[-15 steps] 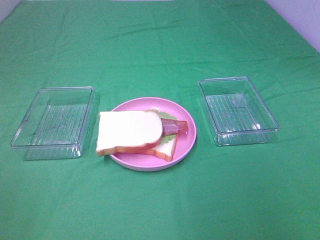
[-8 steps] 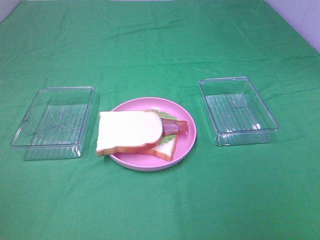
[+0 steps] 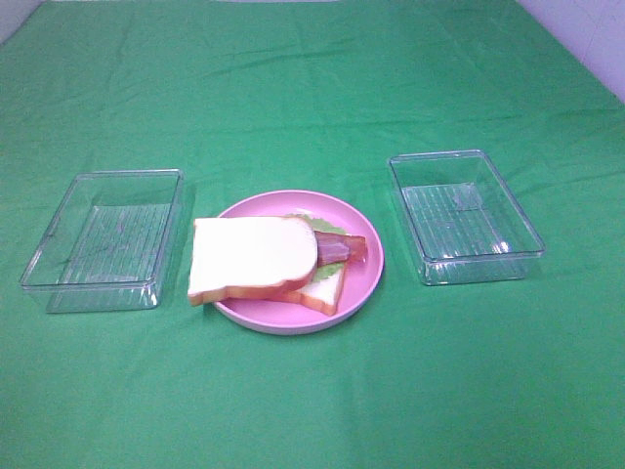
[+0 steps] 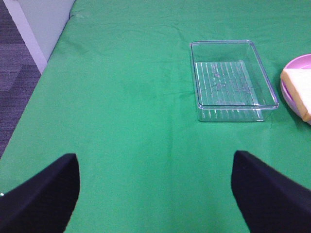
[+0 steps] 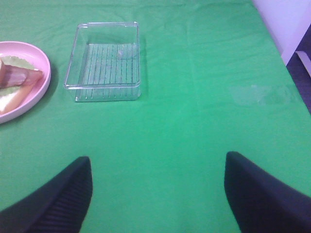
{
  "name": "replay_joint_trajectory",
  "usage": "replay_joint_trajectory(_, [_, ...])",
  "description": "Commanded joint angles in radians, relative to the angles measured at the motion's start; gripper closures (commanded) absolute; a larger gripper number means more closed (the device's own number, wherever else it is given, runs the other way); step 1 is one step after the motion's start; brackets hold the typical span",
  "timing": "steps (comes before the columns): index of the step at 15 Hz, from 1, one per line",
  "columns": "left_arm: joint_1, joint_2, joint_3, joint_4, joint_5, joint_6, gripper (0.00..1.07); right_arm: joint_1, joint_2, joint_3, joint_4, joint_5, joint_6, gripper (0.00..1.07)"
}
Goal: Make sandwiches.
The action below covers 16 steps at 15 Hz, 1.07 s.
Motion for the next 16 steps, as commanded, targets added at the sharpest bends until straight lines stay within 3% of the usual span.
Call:
replay_joint_trajectory(1, [0.004, -0.021, 0.002, -0.003, -0.010, -0.002, 0.26, -0.004, -0.023, 0.002, 0.000, -0.006, -0.013, 0.36])
replay_joint_trajectory(11, [0.004, -0.018, 0.002, -0.019, -0.010, 0.003, 0.26, -0.004, -0.023, 0.002, 0.001, -0.006, -0.013, 0.36])
replay_joint_trajectory(16, [0.004, -0.018, 0.002, -0.136, -0.013, 0.128, 0.26, -0.004, -0.023, 0.002, 0.001, -0.006, -0.013, 0.36])
